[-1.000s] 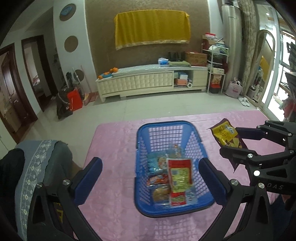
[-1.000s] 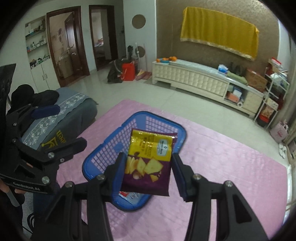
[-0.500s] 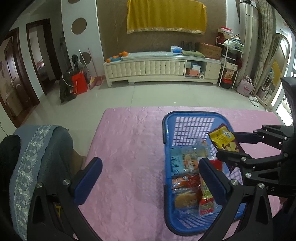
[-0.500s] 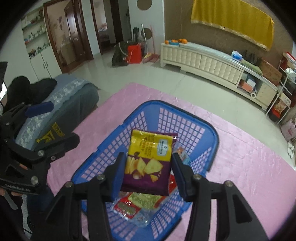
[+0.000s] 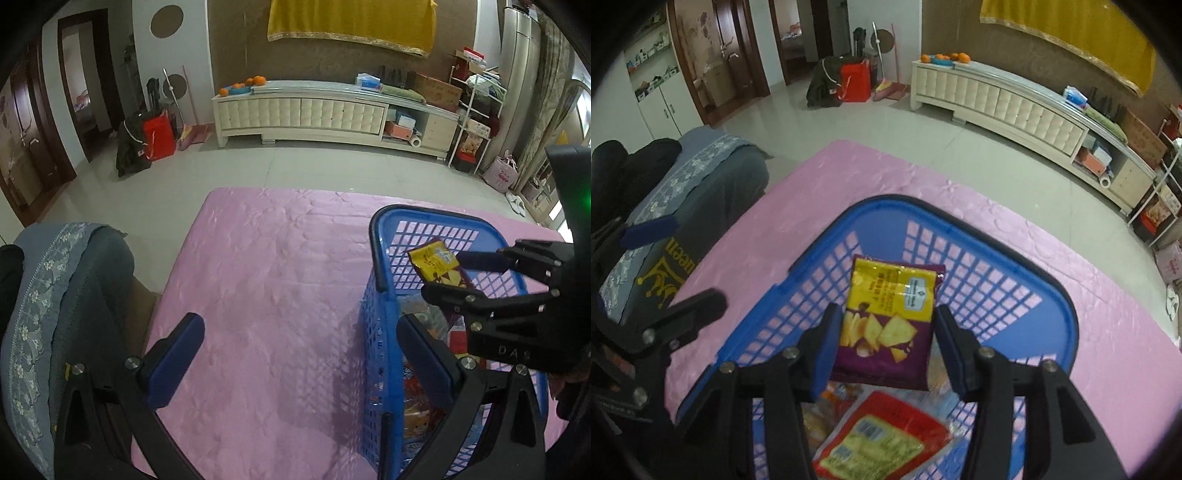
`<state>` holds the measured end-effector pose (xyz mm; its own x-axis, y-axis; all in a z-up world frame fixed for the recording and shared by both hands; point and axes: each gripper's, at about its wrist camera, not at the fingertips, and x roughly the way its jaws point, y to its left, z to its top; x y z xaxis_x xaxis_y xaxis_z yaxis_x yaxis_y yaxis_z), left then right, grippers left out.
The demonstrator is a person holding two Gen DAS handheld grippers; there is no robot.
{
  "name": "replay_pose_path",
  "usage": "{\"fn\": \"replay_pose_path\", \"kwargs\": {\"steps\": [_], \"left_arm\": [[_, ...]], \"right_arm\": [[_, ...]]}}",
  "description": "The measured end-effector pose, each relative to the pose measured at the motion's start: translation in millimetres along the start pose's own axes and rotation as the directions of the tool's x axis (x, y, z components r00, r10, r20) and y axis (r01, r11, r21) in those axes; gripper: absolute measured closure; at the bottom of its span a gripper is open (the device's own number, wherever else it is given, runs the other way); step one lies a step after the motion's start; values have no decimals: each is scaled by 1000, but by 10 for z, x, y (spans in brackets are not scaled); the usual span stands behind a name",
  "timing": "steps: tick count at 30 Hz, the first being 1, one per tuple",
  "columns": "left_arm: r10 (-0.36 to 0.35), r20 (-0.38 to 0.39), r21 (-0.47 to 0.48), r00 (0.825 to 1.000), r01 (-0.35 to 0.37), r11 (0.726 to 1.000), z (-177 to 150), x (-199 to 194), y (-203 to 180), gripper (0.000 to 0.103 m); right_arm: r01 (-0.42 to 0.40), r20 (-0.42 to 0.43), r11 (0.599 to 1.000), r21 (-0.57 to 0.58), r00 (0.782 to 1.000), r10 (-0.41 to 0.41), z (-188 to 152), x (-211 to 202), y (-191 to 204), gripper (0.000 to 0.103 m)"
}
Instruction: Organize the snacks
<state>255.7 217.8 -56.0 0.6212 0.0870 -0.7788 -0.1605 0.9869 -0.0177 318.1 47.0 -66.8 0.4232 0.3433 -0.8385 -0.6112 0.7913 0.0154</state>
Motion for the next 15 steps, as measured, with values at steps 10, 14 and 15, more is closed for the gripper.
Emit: {"fn": "replay_pose_path", "kwargs": {"steps": [10,14,15], "left_arm": [[-74,67,-41,995,77,996,-214,-312,-186,0],[-84,128,-27,988,89,996,-450,-584,-421,0],[-84,140,-28,987,89,996,-503,-639,-465,0]], "right_arm": [[35,117,999,28,992,-38,-294,-515,-156,11],[62,190,996,70,979,-74,-640,-875,-182,4],[74,206,994,85,974,-90,-755,-973,-191,4]]}}
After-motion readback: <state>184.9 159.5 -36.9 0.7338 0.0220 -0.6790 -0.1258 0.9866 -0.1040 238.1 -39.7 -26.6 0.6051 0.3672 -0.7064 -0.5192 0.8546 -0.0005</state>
